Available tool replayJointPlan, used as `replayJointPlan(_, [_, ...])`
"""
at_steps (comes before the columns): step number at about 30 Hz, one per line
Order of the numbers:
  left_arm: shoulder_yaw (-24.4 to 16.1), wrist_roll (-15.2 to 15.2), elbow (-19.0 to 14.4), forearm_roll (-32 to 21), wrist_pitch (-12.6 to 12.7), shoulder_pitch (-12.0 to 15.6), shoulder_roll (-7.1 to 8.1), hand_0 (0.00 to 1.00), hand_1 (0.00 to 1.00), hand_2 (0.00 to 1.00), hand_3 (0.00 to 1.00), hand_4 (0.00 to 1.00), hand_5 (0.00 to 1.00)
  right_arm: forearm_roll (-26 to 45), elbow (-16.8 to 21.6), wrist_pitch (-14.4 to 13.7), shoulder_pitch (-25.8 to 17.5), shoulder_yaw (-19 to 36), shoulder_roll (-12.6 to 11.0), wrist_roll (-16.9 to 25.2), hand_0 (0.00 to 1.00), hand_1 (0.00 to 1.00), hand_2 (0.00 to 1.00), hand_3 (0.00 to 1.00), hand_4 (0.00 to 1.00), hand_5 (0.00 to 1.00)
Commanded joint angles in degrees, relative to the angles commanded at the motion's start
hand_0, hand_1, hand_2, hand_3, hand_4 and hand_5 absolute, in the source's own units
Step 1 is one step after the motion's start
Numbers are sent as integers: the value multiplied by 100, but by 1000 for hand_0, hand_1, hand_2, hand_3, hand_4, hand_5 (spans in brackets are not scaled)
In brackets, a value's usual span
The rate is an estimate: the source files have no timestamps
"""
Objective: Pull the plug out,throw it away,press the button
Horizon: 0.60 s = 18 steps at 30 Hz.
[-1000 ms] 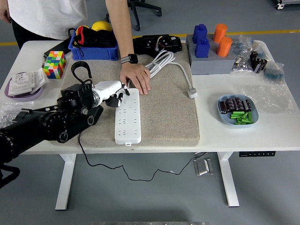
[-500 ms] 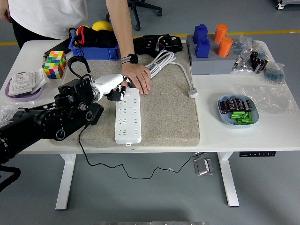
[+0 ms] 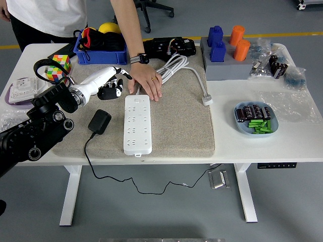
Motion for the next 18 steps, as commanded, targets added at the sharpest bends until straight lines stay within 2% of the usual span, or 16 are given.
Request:
replayJointPlan(2, [-332,-8,-196,106,12,299,55,581,583,529,832,662,2,-2,7,1,8,1,5,0,767,729,724,713,883,658])
replayJointPlan(3, [-472,-8,-263,151,21,413,62,834,825,751,849,731,132,-2,9,-1,10,1,6,1,767,729,724,713,883,658])
replayJointPlan(5, [-830,-11,-441,260,57,718,60,834,825,751,849,731,132,-9,6,-2,11,0,10,1,767,729,724,713,883,658])
replayJointPlan(8, [-1215,-27,-529,388,79,986,8,834,825,751,849,731,132,-18,-3,0,15,-12,14,-1,767,729,724,713,883,658])
replayJointPlan(9, [-1396,-22,-541,437,78,1081,-30,894,903,843,873,762,243,-14,-1,-3,21,-17,17,2,767,729,724,713,883,658])
replayJointPlan(18, [-2411,21,-711,662,15,1521,-189,901,909,854,889,768,275,9,39,-14,102,-64,-17,8,767,729,724,713,883,658])
